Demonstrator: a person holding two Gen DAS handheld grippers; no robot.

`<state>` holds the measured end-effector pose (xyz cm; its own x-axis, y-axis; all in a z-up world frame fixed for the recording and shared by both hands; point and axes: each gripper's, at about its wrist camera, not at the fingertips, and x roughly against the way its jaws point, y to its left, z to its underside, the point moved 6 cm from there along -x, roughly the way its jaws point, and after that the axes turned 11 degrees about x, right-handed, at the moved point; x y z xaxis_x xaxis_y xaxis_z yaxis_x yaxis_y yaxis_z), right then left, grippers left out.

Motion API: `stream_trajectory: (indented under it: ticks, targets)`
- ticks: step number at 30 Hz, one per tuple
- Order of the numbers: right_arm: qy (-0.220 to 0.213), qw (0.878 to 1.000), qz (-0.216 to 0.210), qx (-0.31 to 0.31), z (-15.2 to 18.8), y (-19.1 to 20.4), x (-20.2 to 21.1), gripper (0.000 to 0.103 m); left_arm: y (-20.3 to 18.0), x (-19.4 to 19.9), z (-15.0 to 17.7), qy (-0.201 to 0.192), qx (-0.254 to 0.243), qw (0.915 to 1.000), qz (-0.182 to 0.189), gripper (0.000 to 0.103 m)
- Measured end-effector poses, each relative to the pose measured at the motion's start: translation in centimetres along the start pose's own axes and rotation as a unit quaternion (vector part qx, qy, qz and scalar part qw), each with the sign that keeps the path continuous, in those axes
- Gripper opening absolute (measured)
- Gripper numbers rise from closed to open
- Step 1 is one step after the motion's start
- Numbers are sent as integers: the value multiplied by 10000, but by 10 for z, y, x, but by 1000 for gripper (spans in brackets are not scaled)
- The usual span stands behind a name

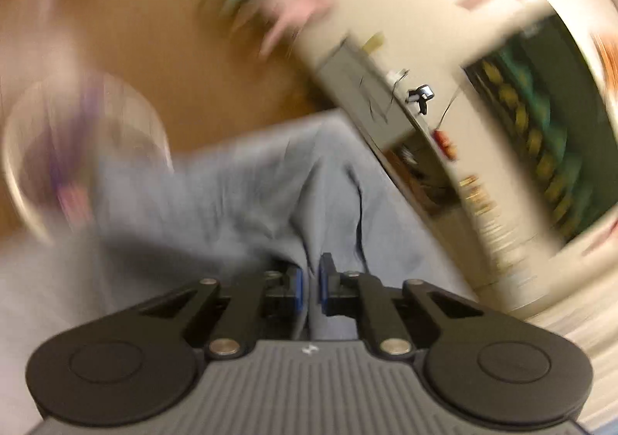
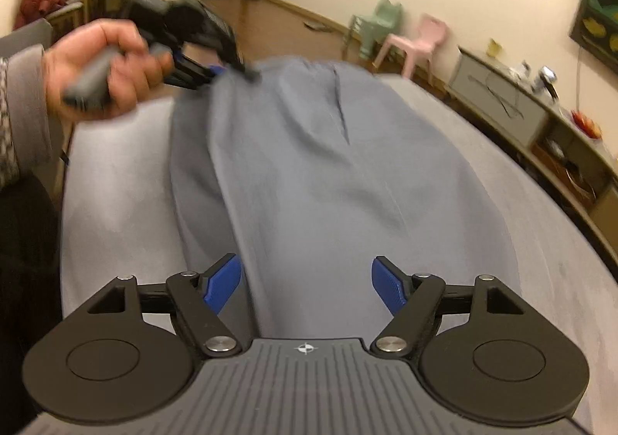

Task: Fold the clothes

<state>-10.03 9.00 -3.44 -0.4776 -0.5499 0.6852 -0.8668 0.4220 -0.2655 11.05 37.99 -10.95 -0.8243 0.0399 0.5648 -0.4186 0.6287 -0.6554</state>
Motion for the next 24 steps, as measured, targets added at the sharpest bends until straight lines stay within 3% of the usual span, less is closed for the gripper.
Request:
stream_trajectory:
  ticks: [1, 2, 3, 7, 8, 10, 13, 14, 17, 19, 21, 22, 24]
  targets:
    - [-134, 9998, -48, -156, -16, -9, -1, 77, -20, 17, 17, -428, -797, 9955, -268, 8]
    - [-268, 9991, -95, -312, -32, -19, -3, 77, -41, 34, 35, -853, -1595, 9821, -535, 9]
    - [-402, 9980, -143, -467, -48, -28, -4, 77, -47, 38, 51, -915, -1927, 9743, -719, 9]
    - [-932, 9892, -332, -1086, -112, -66, -9, 81, -30, 25, 56, -476, -1535, 9829, -899, 10]
    - [-880, 9886, -411, -1152, -132, -72, -25, 86, -27, 24, 55, -436, -1510, 9832, -923, 10]
    - [-579, 9921, -557, -966, -167, -67, -65, 89, -25, 21, 58, -335, -1632, 9817, -925, 13]
    - [-17, 9936, -1029, -465, -214, -48, -129, 91, -22, 19, 69, -303, -2075, 9711, -1137, 20]
    - [265, 9919, -1233, -161, -224, -36, -150, 92, -21, 20, 70, -323, -2146, 9698, -1116, 20]
    - [1203, 9852, -1142, 425, -228, -18, -210, 91, -17, 20, 69, -320, -2243, 9690, -983, 23]
    - [1742, 9774, -1020, 629, -217, -14, -241, 82, -13, 16, 65, -227, -2229, 9708, -862, 24]
    - [2087, 9707, -956, 714, -203, -14, -264, 24, -7, 19, 65, -135, -2123, 9742, -748, 30]
    - [1731, 9785, -967, 573, -205, -19, -254, 13, -1, 22, 60, -152, -1978, 9776, -708, 44]
    - [1013, 9896, -983, 289, -209, -29, -233, 4, 11, 29, 48, -216, -1588, 9854, -571, 55]
